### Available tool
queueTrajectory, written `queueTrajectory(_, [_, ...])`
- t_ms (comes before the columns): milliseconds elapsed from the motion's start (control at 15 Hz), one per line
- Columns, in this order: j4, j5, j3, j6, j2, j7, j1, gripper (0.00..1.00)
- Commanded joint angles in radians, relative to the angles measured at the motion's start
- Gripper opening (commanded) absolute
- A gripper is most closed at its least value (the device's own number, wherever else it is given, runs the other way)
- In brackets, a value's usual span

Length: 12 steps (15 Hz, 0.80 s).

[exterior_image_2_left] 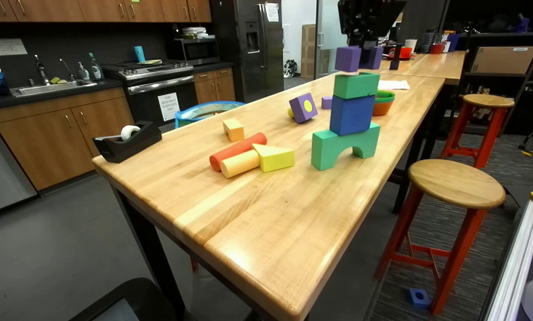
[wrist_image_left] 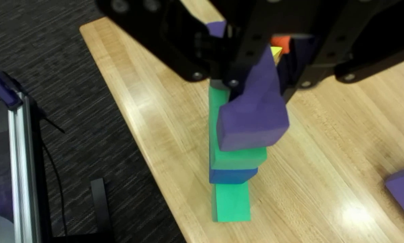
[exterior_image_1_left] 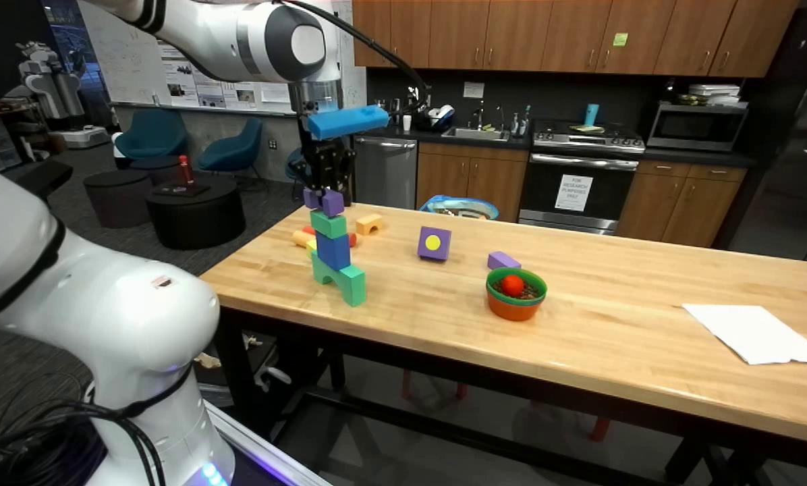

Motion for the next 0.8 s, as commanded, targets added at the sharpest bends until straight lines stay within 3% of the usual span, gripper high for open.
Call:
queueTrajectory(0, [0.022, 0.033, -0.004, -0.004, 0.026, -0.03, -0.005, 0.06])
queueTrajectory(333, [0.023, 0.037, 0.0, -0.002, 0.033, -0.024, -0.013, 0.06])
queueTrajectory(400, [0.025, 0.038, -0.001, -0.007, 0.034, -0.024, -0.015, 0.51])
queueTrajectory(467, [0.025, 0.038, 0.001, -0.004, 0.034, -0.02, -0.017, 0.51])
queueTrajectory(733, [0.029, 0.041, 0.0, -0.012, 0.033, -0.022, -0.017, 0.75])
